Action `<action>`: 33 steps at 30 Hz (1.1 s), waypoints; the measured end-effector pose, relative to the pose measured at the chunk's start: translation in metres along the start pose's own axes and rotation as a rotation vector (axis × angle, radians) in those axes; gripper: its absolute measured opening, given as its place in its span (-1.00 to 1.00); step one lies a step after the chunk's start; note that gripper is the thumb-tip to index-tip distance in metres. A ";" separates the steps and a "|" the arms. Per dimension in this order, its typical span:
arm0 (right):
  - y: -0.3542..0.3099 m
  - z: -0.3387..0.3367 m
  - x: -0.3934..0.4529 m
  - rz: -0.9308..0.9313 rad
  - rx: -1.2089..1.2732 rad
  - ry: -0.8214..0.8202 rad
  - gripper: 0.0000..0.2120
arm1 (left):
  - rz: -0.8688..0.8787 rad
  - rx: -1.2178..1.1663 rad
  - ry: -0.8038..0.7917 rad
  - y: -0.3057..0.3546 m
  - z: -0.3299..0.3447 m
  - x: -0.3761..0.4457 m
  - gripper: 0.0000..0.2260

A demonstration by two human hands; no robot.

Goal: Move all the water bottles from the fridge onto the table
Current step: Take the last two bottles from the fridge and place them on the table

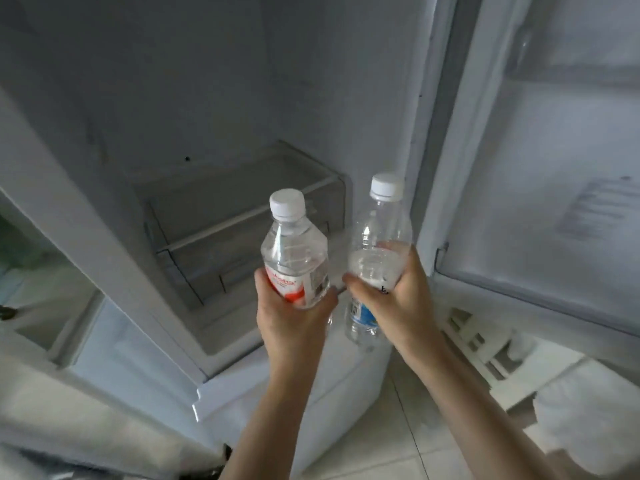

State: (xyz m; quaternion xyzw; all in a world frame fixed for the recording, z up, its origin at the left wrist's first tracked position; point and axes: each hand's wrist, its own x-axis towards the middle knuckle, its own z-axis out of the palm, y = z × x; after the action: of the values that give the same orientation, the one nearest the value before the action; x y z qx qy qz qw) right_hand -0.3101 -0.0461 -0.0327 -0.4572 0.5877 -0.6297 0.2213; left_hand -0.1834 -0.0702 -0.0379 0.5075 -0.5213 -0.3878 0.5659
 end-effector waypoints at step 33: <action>0.137 -0.549 -0.297 0.711 -0.382 0.683 -0.41 | -0.359 0.373 -0.987 -0.059 0.319 -0.478 -0.45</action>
State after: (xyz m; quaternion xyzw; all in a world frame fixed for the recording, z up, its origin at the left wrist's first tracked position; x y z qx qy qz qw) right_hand -0.6607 0.4623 -0.1961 -0.0308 0.8494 -0.5105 0.1299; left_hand -0.5660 0.3274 -0.2079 0.4381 -0.6896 -0.5710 0.0800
